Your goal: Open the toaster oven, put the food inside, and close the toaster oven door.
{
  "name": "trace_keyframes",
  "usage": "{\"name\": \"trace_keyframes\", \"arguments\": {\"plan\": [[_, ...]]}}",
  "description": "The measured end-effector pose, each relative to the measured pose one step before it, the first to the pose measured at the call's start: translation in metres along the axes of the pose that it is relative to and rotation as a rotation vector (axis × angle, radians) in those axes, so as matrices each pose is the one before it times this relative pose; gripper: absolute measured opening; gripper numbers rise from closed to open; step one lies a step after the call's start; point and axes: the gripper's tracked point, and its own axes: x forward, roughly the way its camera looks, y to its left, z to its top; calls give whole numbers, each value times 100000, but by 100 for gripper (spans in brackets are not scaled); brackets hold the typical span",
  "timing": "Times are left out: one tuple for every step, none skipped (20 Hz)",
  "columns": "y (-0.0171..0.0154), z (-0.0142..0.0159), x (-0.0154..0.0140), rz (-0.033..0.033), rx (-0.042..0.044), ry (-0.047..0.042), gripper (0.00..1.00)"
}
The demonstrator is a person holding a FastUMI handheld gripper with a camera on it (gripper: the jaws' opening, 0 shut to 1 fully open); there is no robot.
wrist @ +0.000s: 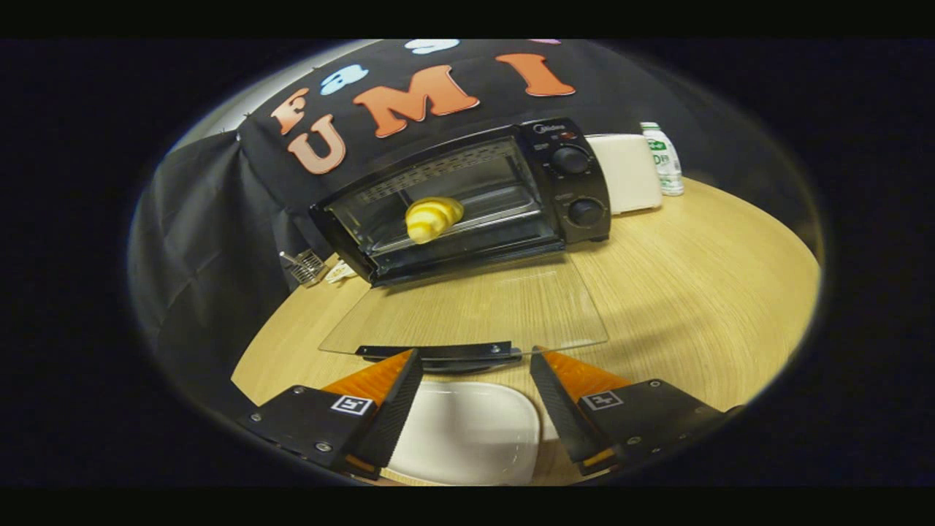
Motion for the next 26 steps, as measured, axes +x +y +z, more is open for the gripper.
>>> {"name": "trace_keyframes", "arguments": {"plan": [[197, 87, 13, 925, -2001, 656, 88], [211, 379, -40, -579, -2524, -1012, 89], [113, 432, -248, -214, -3493, -1645, 89], [162, 501, -361, -51, -3349, -1932, 89], [106, 784, -326, 196, -3090, -2552, 89], [128, 866, -343, 161, -1678, -2351, 89], [80, 896, -91, 345, -221, -2066, 89], [36, 726, -96, 669, 892, -943, 89], [147, 854, 17, 908, 945, -838, 89], [232, 996, 218, 586, 436, -1379, 90], [70, 785, 106, 108, -123, -1441, 90], [35, 817, 187, -523, -897, -1523, 90], [126, 669, 283, 138, -391, -1058, 90], [119, 625, 132, 0, -195, -652, 91], [88, 616, -39, 146, 329, -831, 92], [-4, 600, 187, 265, 657, -500, 94], [39, 577, 272, 290, 757, -829, 95], [-3, 560, 157, 133, 378, -659, 96], [11, 434, 251, 41, 202, -594, 96], [-1, 517, 206, -50, 590, -478, 97], [59, 335, 118, 43, 1050, 33, 98], [-60, 470, 212, 82, 935, -205, 98], [102, 553, 279, -125, 701, -494, 98], [-10, 577, 256, -264, 122, -1028, 98], [-21, 490, 351, -412, 214, -1187, 98], [-32, 382, 305, -295, -34, -675, 98]]}}
